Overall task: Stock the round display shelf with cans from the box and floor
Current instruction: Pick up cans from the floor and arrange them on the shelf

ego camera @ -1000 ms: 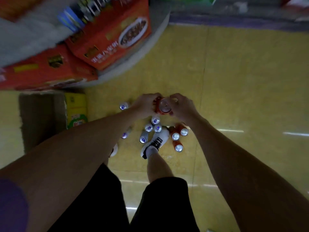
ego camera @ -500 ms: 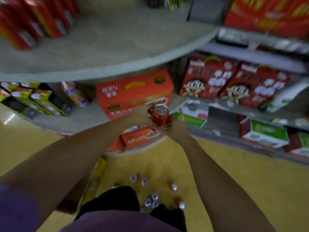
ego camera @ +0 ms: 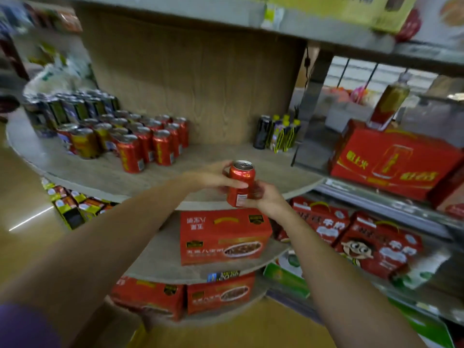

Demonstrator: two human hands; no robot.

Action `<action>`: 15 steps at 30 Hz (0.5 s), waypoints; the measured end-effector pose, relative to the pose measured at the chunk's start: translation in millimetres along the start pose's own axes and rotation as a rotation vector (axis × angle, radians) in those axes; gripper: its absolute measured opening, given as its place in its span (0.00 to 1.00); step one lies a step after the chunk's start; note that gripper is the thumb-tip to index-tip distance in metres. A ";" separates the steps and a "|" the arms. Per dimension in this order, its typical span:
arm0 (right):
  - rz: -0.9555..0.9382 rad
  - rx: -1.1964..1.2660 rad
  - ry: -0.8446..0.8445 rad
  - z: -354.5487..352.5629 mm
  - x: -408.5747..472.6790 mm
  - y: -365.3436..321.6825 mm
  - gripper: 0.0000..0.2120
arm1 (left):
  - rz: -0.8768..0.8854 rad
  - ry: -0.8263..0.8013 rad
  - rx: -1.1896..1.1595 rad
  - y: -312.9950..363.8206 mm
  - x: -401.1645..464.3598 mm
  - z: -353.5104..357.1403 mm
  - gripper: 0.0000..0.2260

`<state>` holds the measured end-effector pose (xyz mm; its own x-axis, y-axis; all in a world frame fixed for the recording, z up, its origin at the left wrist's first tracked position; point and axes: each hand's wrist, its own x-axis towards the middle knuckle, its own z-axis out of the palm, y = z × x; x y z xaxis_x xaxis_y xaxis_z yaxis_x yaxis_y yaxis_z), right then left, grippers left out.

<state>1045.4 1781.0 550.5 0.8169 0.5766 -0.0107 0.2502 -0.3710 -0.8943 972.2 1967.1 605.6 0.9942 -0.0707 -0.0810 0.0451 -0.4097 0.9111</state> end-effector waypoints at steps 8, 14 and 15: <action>-0.034 -0.001 -0.054 51.7 45.3 -61.6 0.21 | 0.020 0.255 0.051 14.1 -24.8 -78.3 0.19; -0.014 0.011 0.004 111.9 65.3 -81.4 0.20 | 0.033 0.236 -0.016 -14.0 -32.8 -137.9 0.19; -0.012 0.014 0.007 120.8 66.3 -86.9 0.20 | 0.033 0.237 -0.043 -17.1 -35.1 -146.8 0.19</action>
<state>1015.1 1939.4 573.5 0.8176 0.5758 0.0036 0.2530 -0.3537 -0.9005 950.9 2110.1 652.2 0.9901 0.1341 0.0417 0.0113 -0.3715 0.9284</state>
